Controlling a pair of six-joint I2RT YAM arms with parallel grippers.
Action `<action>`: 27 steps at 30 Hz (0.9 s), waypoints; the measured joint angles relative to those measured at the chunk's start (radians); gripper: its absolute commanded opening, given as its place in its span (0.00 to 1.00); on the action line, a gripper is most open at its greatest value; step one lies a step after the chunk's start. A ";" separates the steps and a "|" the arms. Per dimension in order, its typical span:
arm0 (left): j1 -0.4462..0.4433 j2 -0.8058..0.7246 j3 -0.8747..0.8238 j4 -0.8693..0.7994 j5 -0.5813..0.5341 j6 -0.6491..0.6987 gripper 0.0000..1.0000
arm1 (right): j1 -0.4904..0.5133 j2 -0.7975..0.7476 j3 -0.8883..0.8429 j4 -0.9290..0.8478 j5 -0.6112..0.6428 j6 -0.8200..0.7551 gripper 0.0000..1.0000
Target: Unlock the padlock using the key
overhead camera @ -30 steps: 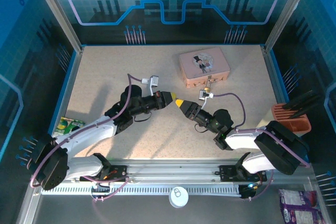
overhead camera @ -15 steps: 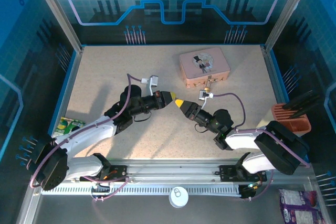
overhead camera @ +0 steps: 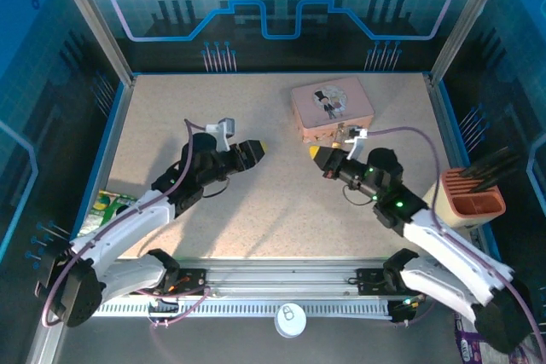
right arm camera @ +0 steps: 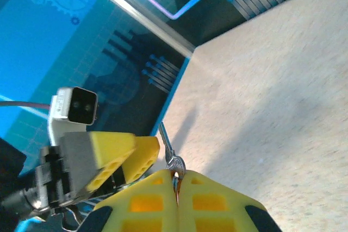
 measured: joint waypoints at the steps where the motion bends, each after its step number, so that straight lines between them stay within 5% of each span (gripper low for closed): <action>1: -0.001 0.027 0.021 -0.021 -0.005 0.004 0.54 | -0.011 -0.045 0.032 -0.098 0.029 -0.056 0.00; 11: -0.153 0.478 0.368 -0.118 -0.072 0.076 0.58 | -0.056 -0.298 0.158 -0.686 0.243 -0.338 0.00; 27: -0.294 1.127 1.089 -0.372 -0.286 0.235 0.58 | -0.060 -0.665 0.232 -0.898 0.397 -0.429 0.00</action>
